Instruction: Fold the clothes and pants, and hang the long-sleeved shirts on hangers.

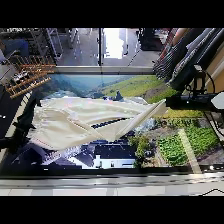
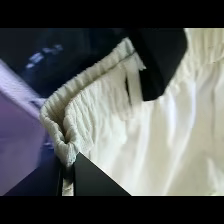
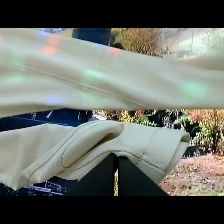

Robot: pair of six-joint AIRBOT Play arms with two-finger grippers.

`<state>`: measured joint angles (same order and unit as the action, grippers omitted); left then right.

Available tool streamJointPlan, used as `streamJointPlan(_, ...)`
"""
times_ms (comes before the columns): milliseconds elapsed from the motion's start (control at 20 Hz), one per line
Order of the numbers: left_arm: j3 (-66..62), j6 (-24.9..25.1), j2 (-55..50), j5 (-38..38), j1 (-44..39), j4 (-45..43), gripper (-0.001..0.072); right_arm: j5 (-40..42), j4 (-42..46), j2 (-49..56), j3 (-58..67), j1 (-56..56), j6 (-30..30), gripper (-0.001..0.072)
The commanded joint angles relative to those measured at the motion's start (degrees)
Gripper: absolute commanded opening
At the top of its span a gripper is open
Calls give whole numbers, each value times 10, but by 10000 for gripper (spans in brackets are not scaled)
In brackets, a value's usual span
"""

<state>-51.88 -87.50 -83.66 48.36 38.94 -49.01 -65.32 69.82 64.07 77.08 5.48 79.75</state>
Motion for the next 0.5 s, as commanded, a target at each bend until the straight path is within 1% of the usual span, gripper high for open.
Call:
streamJointPlan(0,-94,13,-2,54,11,22,7,-23,34,32,-4,1,88,14)
streamJointPlan(50,-149,3,-2,72,11,24,6,-9,29,61,13,8,99,13)
streamJointPlan(100,-214,-11,-6,91,11,24,6,-16,8,102,57,23,109,13)
streamJointPlan(150,-291,-20,-17,117,12,23,6,-46,-16,145,114,38,109,13)
streamJointPlan(200,-368,-28,-35,144,13,20,5,-103,-20,193,189,55,109,13)
streamJointPlan(250,-433,-43,-55,178,15,-3,5,-172,3,234,257,68,110,13)
streamJointPlan(300,-485,-58,-77,228,16,-54,5,-260,48,272,309,79,117,13)
streamJointPlan(350,-506,-62,-94,279,13,-108,6,-336,80,298,325,89,114,14)
streamJointPlan(400,-504,-58,-106,326,7,-158,6,-396,91,309,310,91,94,14)
streamJointPlan(450,-496,-44,-116,356,-1,-192,6,-403,86,306,278,86,66,14)
